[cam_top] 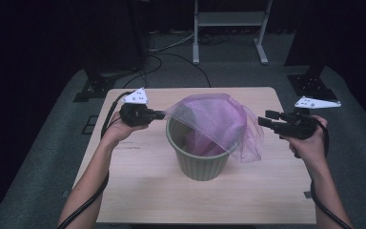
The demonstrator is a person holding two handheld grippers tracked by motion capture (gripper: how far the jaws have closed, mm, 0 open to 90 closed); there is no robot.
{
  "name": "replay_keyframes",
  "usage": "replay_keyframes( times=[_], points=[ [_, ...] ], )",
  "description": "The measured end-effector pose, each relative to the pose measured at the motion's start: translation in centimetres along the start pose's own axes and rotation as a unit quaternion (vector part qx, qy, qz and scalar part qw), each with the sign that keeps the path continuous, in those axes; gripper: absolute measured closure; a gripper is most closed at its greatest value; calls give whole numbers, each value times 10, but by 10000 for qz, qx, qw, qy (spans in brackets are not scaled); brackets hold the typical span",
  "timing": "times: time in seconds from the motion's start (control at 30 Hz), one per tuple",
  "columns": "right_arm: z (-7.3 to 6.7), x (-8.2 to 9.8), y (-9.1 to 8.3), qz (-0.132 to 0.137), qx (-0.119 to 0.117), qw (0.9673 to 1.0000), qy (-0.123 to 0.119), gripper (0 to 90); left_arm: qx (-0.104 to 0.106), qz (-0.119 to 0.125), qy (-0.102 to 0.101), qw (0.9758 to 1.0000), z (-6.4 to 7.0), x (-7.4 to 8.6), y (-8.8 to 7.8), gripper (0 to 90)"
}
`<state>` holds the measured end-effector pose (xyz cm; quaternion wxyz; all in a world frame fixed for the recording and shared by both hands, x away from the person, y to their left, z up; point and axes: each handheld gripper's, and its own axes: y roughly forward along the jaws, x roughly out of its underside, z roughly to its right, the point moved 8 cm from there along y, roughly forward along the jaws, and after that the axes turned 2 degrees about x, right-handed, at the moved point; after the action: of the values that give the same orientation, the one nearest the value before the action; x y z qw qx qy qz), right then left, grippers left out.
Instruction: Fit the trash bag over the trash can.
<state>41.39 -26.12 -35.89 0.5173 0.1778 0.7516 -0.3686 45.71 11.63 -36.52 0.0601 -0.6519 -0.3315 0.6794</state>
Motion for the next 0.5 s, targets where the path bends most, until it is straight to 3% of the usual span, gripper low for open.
replay_keyframes(
  times=[0.2,0.37,0.5],
  points=[
    [16,10,1,-227,184,9988,398,461,41,4,-9,10000,3,7,-5,900],
    [17,17,-1,-140,116,9989,438,461,87,14,-41,10000,7,13,-7,900],
    [11,11,-11,29,67,9996,272,462,119,-6,-10,9999,10,15,-10,900]
  ],
)
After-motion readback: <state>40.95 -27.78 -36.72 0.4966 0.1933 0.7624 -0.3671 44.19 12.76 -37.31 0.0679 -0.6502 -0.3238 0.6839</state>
